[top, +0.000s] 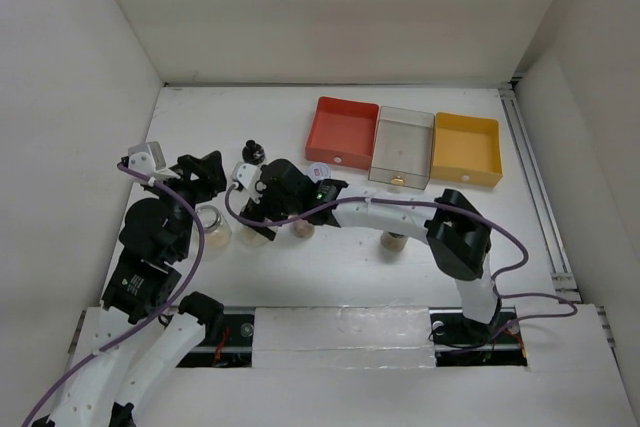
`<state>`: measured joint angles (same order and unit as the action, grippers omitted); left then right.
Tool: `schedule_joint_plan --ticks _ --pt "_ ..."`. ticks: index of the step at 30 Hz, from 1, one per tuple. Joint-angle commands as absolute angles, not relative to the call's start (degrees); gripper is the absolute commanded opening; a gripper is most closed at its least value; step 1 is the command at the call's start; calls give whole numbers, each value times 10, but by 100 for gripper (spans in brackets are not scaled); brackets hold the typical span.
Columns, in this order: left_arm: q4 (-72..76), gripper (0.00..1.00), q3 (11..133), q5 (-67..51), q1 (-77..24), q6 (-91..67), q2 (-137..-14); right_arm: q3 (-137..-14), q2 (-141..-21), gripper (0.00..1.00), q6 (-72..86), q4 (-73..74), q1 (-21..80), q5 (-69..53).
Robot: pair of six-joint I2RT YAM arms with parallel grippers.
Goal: Organize the condiment bottles
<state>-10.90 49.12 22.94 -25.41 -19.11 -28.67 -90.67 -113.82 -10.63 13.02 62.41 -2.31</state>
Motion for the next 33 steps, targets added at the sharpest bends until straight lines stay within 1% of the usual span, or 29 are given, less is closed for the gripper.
schedule_joint_plan --ticks 1,8,10,11,14,15,17,18,19,20,24,26,29,33 --pt "-77 59 490 222 -254 -190 -287 -943 -1152 100 -98 126 631 -54" --pt "-77 59 485 222 -254 -190 -287 -968 -1179 98 -93 113 631 -68" --pt "-77 59 485 222 -254 -190 -287 -969 -1186 96 -93 113 631 -75" --pt "-77 59 485 222 -254 -190 -287 -969 -1193 91 -93 106 631 -75" --pt "-77 59 485 222 -254 -190 -287 -969 -1193 88 -88 89 631 -75" --pt "-77 59 485 222 -254 -190 -287 -969 -1193 78 -88 84 631 -75" --pt "-77 59 485 222 -254 -190 -287 -969 -1200 72 -83 83 631 -86" --pt "-77 59 485 222 -254 -190 -287 -969 -1200 55 -83 83 631 -86" --pt "-77 59 485 222 -254 -190 -287 -969 -1194 46 -83 83 631 -93" --pt "-77 59 485 222 -254 -190 -287 -969 -1187 44 -83 83 631 -98" --pt "-77 59 485 228 -254 -190 -281 -942 -1110 44 -83 54 631 -113" --pt "-77 59 485 234 -254 -190 -275 -933 -1056 44 -83 48 631 -98" --pt "-77 59 480 239 -254 -195 -268 -933 -1002 45 -83 41 600 -82" --pt "-72 59 480 239 -254 -195 -268 -950 -982 45 -83 35 531 -82"
